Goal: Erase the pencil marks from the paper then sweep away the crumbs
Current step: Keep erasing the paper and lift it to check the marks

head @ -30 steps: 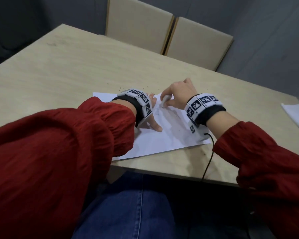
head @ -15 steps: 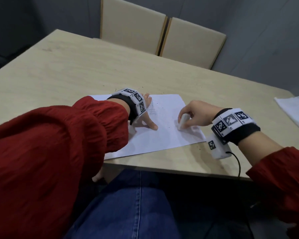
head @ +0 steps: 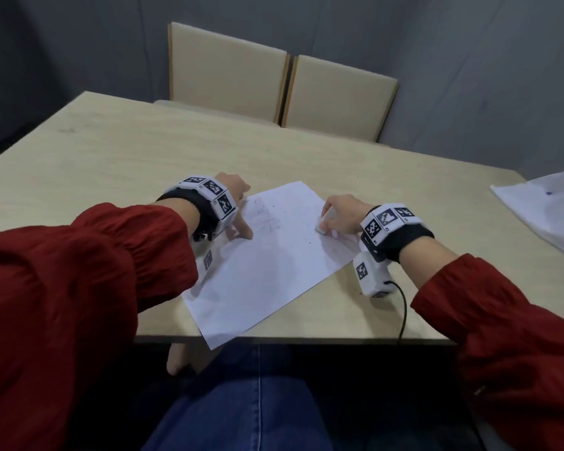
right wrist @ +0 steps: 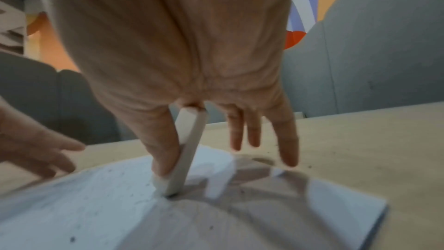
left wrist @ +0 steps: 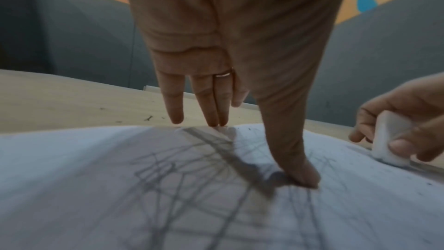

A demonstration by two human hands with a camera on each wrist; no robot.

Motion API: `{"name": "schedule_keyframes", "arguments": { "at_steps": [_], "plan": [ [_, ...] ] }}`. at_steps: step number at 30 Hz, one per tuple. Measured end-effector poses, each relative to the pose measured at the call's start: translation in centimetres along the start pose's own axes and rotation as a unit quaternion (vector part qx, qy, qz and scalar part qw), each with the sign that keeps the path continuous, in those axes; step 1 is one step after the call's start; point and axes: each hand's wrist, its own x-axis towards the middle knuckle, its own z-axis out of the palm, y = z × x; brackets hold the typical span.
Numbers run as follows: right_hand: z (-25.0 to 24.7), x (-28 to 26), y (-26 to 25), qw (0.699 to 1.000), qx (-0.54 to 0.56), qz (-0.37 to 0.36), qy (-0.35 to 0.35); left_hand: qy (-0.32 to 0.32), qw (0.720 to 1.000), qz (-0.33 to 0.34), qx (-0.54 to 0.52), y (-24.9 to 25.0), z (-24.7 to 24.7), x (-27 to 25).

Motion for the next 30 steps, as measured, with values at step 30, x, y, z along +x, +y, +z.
{"name": "schedule_keyframes", "arguments": {
  "at_steps": [30],
  "plan": [
    [-1.2, 0.8, -0.9, 0.940, 0.269, -0.031, 0.210, 0.296, 0.867, -0.070, -0.394, 2.3, -2.7, -0.7]
  ]
}}
